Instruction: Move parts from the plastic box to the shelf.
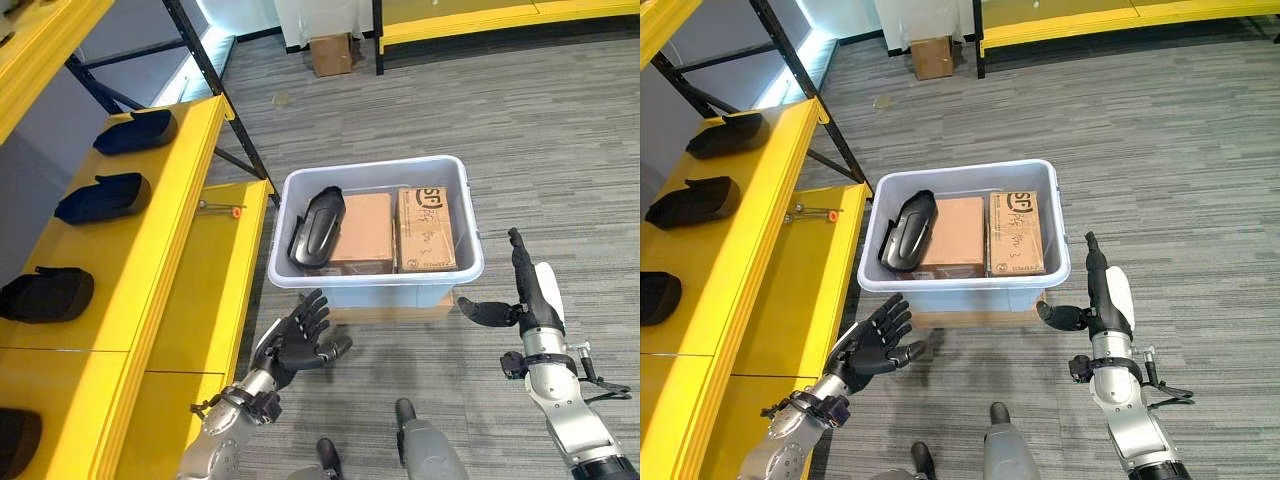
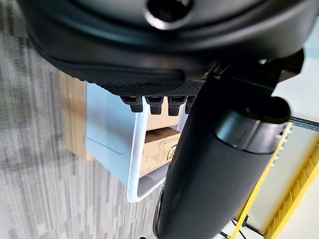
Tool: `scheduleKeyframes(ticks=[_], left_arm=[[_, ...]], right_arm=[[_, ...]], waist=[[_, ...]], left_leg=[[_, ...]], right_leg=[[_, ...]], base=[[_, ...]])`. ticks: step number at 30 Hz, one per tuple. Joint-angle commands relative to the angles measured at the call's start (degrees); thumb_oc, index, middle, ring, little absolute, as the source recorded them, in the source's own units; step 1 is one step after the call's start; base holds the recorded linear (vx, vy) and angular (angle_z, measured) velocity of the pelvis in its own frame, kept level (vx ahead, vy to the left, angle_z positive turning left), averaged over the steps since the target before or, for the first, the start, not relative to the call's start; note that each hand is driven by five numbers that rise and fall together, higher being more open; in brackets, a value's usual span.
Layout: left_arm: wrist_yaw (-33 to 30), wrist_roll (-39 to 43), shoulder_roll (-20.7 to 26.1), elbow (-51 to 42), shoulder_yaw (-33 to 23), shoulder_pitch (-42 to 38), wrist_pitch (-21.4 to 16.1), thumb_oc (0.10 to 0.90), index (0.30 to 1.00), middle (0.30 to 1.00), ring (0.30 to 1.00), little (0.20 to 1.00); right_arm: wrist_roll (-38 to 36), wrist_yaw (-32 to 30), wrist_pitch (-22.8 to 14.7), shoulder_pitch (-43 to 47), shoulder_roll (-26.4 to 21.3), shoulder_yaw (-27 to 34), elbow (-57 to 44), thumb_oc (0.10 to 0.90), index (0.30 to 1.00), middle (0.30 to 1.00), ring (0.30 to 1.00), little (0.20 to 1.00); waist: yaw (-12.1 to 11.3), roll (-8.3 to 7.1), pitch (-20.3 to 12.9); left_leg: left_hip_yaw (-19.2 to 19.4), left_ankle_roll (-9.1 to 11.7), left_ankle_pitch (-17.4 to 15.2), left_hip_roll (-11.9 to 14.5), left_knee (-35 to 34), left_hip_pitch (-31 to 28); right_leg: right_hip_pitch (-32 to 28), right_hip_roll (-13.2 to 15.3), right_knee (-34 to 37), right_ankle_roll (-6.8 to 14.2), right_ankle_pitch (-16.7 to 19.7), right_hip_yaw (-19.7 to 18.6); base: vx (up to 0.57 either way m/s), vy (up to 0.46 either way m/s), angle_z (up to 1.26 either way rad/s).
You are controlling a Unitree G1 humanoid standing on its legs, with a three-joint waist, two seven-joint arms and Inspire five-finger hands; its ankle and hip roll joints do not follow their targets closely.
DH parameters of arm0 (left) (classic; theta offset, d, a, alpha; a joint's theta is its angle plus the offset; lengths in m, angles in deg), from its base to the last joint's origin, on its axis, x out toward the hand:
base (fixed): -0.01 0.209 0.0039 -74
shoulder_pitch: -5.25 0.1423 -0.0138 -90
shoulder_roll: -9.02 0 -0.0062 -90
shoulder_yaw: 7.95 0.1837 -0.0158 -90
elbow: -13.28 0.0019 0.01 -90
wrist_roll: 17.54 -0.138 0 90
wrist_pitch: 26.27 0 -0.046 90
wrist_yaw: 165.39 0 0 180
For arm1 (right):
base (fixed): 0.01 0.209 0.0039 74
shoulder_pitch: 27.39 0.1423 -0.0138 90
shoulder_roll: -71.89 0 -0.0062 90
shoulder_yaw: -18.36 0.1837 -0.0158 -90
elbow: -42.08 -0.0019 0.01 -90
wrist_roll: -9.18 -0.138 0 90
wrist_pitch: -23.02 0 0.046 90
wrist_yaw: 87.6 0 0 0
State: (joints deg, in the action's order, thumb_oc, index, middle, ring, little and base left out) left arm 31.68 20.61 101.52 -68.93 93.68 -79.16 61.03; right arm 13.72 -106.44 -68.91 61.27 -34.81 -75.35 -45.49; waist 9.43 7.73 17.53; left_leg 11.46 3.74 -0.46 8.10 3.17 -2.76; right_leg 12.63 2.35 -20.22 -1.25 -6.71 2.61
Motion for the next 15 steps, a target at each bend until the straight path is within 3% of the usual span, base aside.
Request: scheduleKeyframes(ticks=[1,3,5,8,11,15], left_arm=[[1.39,3.53,1.08,-4.05,-1.95,-2.21,-6.77,0.9,1.0,1.0,1.0,1.0],[0.89,3.46,1.14,-3.84,-2.18,-2.22,-6.99,0.9,1.0,1.0,1.0,1.0],[0.28,2.9,1.15,-3.49,-3.19,-2.28,-7.16,0.9,1.0,1.0,1.0,1.0],[0.33,2.51,1.39,-3.2,-4.11,-2.27,-6.44,0.9,1.0,1.0,1.0,1.0],[0.91,2.33,1.72,-2.97,-4.51,-1.71,-6.65,0.9,1.0,1.0,1.0,1.0],[2.04,3.08,1.59,-1.85,-4.91,-1.29,-7.4,0.9,1.0,1.0,1.0,1.0]], right_arm=[[3.54,0.38,-6.67,2.74,-2.34,-0.31,-7.02,0.9,1.0,1.0,1.0,1.0],[3.4,0.89,-6.95,2.64,-2.23,-0.5,-7.09,0.9,1.0,1.0,1.0,1.0],[3.71,1.48,-7.66,2.71,-1.65,-1.43,-7.03,0.9,1.0,1.0,1.0,1.0],[3.21,0.91,-7.46,3.54,-0.47,-2.66,-6.01,0.9,1.0,1.0,1.0,1.0],[2.82,0.8,-6.48,4.06,0.27,-3.38,-6.03,0.9,1.0,1.0,1.0,1.0],[1.65,1.64,-6.65,2.78,-0.62,-3.1,-6.37,0.9,1.0,1.0,1.0,1.0]], waist=[[1.3,-4.23,-4.84],[1.28,-4.66,-4.95],[0.8,-6.19,-4.75],[-0.67,-6.99,-3.43],[-1.71,-6.41,-2.23],[-2.26,-5.55,-1.74]], left_leg=[[-1.94,1.33,7.3,3.6,10.22,-0.3],[-1.88,1.33,7.43,3.57,12.6,0.08],[-1.56,1.53,8.5,3.57,22.46,3.6],[-2.93,0.32,7.77,0.94,27.03,10.35],[-1.82,0.29,9.36,0.53,17.39,11.29],[-2.5,2.28,14.87,3.88,1.06,12.2]], right_leg=[[-7.32,1.57,6.92,-0.45,1.77,1.09],[-7.72,1.43,7.22,-0.79,1.81,0.97],[-9.32,0.9,8.69,-2.07,2.49,0.95],[-11.48,-0.08,9.46,-2.08,2.46,-0.81],[-13.34,-0.84,9.03,-1.42,1.21,-1.03],[-17.04,-0.7,9.72,-0.59,-0.29,-1.25]], base=[[0.06,-0.136,0.03],[0.05,-0.166,-0.01],[0.03,-0.312,0.06],[0.02,-0.179,0.13],[0.09,0.059,-0.08],[0.19,0.182,-0.04]])
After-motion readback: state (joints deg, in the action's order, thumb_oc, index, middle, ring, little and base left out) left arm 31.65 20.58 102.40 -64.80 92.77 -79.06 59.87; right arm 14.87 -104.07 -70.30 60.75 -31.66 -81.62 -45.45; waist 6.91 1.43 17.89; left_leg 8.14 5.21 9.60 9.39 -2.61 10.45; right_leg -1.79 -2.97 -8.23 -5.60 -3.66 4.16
